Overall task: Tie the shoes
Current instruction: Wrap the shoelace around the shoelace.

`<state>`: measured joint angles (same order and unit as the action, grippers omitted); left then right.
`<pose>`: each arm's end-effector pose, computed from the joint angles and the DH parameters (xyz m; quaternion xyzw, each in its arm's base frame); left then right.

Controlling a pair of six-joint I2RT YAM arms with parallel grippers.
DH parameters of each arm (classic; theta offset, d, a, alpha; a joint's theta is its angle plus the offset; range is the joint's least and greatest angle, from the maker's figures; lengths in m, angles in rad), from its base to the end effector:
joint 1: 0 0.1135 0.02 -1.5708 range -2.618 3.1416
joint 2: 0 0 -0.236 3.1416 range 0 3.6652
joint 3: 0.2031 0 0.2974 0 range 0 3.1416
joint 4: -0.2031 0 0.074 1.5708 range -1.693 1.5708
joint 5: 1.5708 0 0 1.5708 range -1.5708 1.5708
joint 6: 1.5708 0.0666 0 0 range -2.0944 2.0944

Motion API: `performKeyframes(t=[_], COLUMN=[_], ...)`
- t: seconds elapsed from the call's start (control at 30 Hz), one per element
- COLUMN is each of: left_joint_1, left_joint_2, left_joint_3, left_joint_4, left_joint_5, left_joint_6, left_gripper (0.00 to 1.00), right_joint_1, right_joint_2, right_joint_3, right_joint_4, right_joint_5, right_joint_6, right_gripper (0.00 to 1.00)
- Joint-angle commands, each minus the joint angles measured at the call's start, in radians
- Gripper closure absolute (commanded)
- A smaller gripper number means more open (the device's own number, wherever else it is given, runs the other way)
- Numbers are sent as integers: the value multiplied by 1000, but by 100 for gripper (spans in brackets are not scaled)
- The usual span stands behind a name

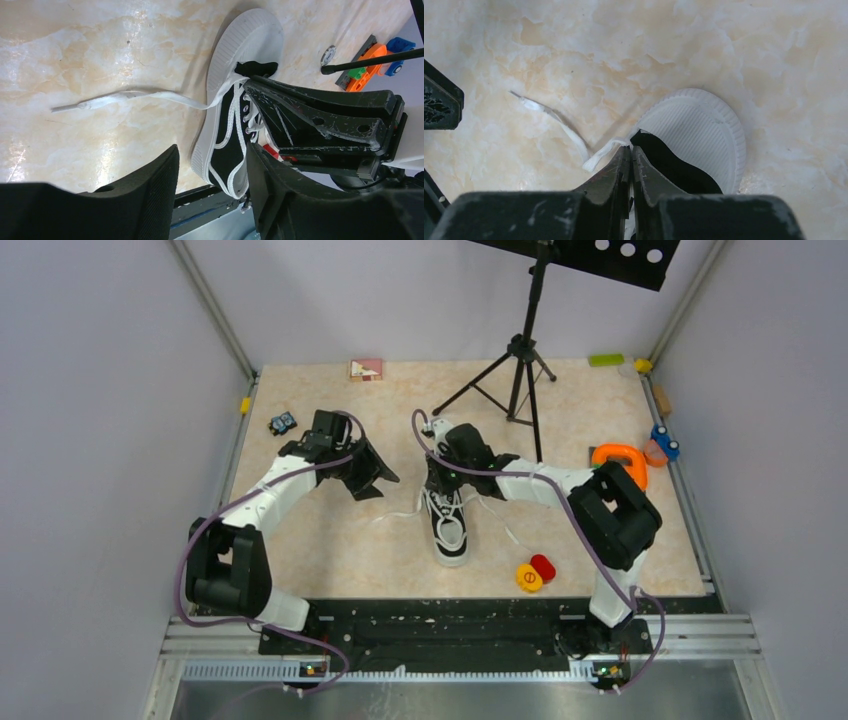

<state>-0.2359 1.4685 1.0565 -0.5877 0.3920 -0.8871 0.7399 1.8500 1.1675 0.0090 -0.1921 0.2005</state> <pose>0.3442 -0.1089 0.1726 -0.2491 0.9092 -0.3053 0.1344 0.3296 0.3181 0.1163 -0.2791 0.8534 0.2726 0.3457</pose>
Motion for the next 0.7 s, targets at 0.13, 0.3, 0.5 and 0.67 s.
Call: performKeyframes(t=[0.13,0.3,0.5,0.67], left_joint_1=[-7,-31,-158,-195], left_joint_2=[-31,-65,-171,-137], left_joint_3=[-46,-83,-168,-135], left_joint_4=[32,87,280,292], left_joint_5=[9,-31,-141,-65], left_joint_6=[65,112,168,305], left_gripper=[46,58,49,38], right_joint_1=[17,18,19,17], right_joint_2=[-103,-214,-327,-395], right_joint_3=[-11,-110,-210,-277], right_joint_4=[46,83,124,200], right_joint_5=[0,48,39,60], right_joint_6=[5,24,62,127], right_gripper=[100,100,100,100])
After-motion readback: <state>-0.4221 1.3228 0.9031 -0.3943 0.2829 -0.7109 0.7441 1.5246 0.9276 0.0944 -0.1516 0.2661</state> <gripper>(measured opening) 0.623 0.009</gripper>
